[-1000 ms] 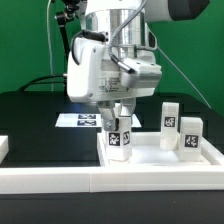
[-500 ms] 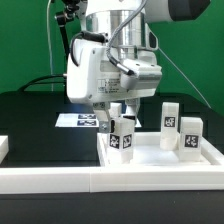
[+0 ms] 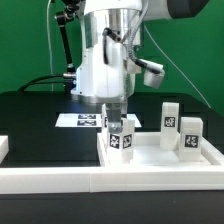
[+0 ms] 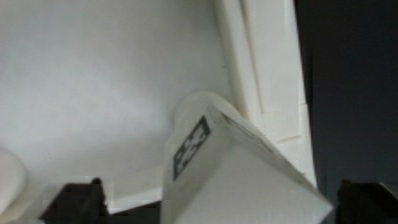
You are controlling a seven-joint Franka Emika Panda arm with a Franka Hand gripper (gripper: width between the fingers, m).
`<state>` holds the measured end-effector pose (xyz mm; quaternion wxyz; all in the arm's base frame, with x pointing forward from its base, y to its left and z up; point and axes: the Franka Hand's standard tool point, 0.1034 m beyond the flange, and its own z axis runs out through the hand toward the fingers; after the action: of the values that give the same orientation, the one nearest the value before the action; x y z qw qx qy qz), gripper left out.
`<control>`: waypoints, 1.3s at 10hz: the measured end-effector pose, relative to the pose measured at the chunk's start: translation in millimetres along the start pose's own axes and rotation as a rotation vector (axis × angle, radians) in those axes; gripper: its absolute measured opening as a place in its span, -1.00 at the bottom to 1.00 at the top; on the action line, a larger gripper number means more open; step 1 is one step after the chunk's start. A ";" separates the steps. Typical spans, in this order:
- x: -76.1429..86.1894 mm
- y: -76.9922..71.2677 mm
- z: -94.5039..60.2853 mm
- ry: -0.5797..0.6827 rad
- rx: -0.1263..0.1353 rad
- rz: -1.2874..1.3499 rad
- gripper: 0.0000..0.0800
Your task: Assemble square table
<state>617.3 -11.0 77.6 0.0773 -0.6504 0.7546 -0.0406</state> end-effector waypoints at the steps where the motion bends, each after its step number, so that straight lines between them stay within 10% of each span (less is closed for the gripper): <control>1: 0.2 0.0 0.0 0.000 0.000 -0.078 0.62; 7: -4.8 -6.4 -5.0 -0.025 -0.084 -0.731 0.62; 13: -1.8 -4.7 0.4 -0.020 -0.104 -1.020 0.62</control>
Offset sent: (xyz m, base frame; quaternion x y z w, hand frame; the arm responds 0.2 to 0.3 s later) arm 0.0101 0.0158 0.0026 -0.0426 -0.0237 -0.2548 0.9658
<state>622.2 -9.9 78.1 0.0224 -0.9392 0.3414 -0.0292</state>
